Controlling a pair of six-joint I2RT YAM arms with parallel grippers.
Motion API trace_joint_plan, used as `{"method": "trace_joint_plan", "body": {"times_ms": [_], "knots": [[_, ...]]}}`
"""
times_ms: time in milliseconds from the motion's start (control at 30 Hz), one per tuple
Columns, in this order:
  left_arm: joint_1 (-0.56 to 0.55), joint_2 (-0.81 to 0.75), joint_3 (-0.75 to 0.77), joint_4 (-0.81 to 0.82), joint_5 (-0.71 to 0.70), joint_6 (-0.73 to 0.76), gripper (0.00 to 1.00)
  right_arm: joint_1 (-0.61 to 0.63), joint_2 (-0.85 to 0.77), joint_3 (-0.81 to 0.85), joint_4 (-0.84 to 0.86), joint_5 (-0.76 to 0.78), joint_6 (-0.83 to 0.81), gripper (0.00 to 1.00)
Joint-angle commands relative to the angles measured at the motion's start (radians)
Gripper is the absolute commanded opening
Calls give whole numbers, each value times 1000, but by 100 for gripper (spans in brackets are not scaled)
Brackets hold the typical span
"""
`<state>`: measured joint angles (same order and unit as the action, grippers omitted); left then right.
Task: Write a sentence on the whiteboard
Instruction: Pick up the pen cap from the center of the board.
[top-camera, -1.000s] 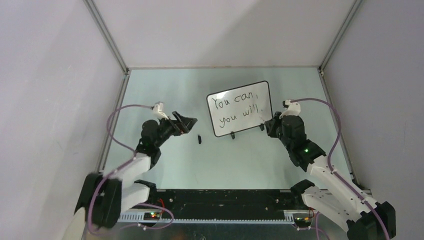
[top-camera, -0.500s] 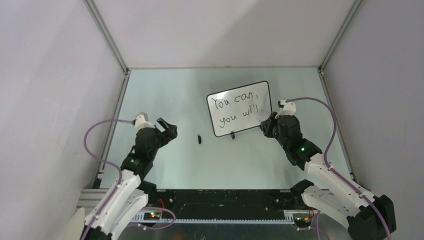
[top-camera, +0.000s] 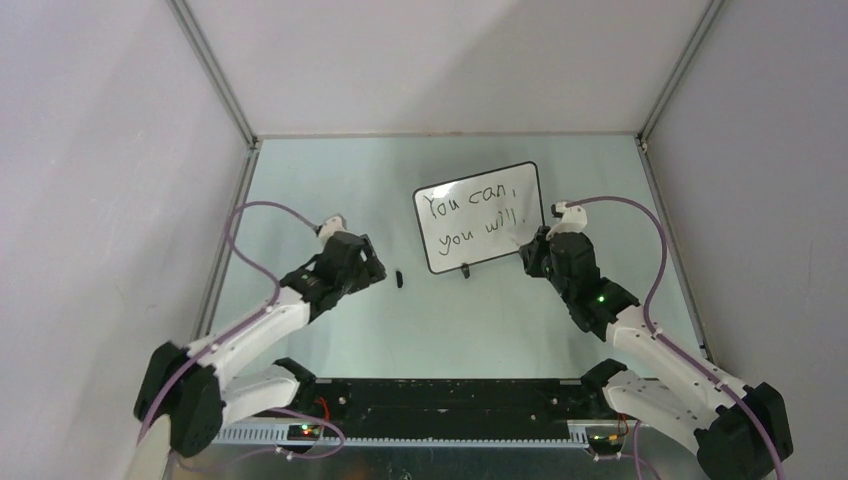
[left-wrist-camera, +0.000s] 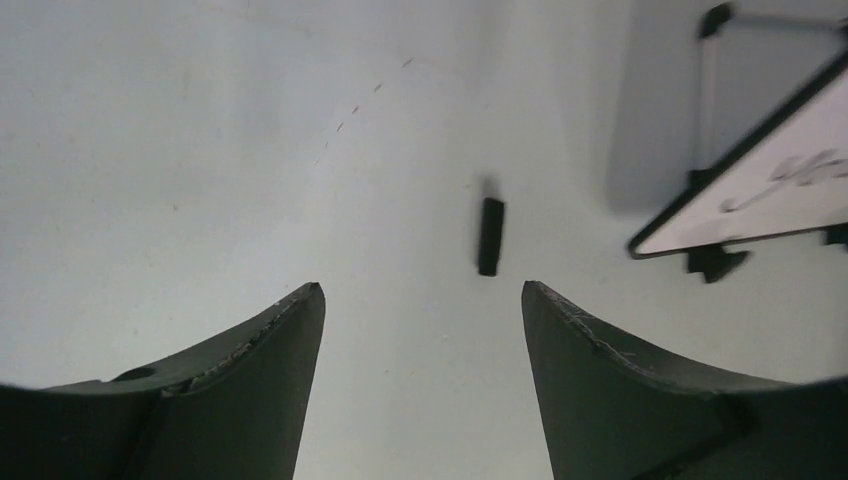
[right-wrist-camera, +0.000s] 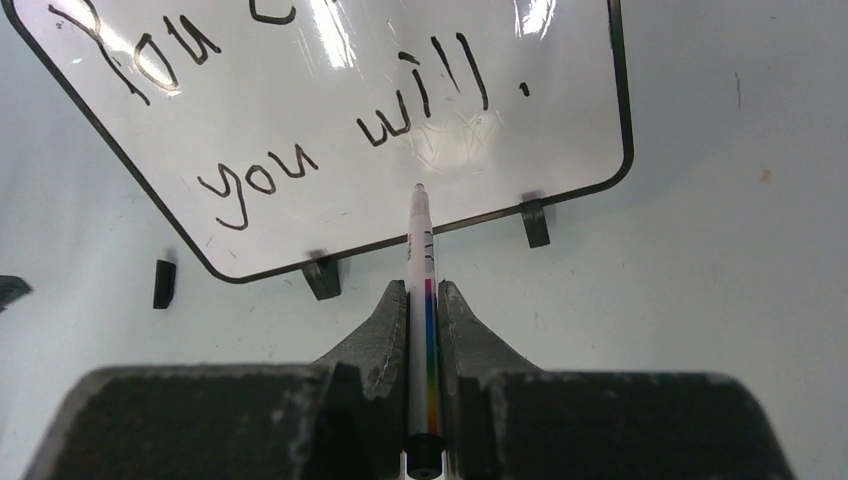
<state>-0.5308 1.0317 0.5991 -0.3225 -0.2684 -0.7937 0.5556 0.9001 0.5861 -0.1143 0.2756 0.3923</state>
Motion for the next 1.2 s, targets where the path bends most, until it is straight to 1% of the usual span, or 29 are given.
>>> {"method": "trace_joint_plan", "body": {"times_ms": [0,100,200,333,467,567,667,967,1167], "knots": [[-39,154,105,-53,-88,-74,76,11,-5,-1,43,34,5,0],[-53,219,141,-17,-30,-80,72,21,-19,-12,52,46,2,0],[-76,305,176,-7,-8,-85,70,25,-34,-18,56,57,-4,0],[-89,403,254,-45,-14,-70,65,25,-39,-20,52,62,-7,0],[-88,491,338,-97,21,-44,62,26,-41,-23,53,69,-9,0],[-89,537,395,-149,34,-33,56,26,-38,-23,55,68,-11,0],[-89,560,410,-166,27,-31,52,28,-36,-23,55,69,-10,0],[-86,616,411,-149,56,-33,49,27,-26,-23,59,65,-7,0],[-87,669,413,-136,60,-32,44,27,-23,-23,59,68,-9,0]]}}
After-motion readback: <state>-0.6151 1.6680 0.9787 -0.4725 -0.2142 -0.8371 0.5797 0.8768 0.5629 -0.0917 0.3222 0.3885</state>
